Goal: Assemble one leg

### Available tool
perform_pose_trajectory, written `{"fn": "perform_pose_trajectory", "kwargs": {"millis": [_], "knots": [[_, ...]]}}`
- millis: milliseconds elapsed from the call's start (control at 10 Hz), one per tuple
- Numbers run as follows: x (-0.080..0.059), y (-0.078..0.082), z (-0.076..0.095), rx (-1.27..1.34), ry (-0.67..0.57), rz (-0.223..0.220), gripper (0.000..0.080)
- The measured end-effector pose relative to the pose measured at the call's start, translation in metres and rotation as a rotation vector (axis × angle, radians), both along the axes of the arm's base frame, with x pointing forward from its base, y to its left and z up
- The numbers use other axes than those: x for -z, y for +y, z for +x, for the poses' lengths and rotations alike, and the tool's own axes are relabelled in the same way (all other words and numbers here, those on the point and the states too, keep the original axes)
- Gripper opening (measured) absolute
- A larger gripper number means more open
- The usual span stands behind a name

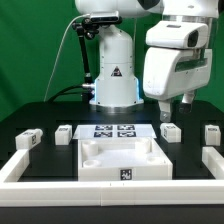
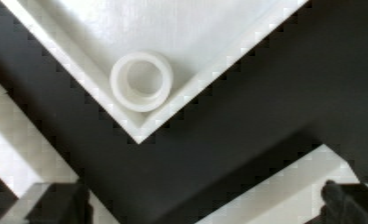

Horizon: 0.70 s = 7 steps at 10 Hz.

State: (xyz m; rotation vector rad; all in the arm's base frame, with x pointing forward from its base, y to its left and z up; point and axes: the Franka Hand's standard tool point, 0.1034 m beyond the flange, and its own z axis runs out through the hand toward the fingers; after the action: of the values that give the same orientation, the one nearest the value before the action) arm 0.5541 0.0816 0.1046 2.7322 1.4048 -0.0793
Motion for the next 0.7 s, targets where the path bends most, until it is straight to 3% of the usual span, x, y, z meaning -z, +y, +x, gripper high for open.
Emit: {"fn": "perform_pose_trajectory", "kwargs": {"millis": [700], "knots": [[0.0007,-0.0012,-0.0003,-0.027,-0.003,0.004,0.0649]]}}
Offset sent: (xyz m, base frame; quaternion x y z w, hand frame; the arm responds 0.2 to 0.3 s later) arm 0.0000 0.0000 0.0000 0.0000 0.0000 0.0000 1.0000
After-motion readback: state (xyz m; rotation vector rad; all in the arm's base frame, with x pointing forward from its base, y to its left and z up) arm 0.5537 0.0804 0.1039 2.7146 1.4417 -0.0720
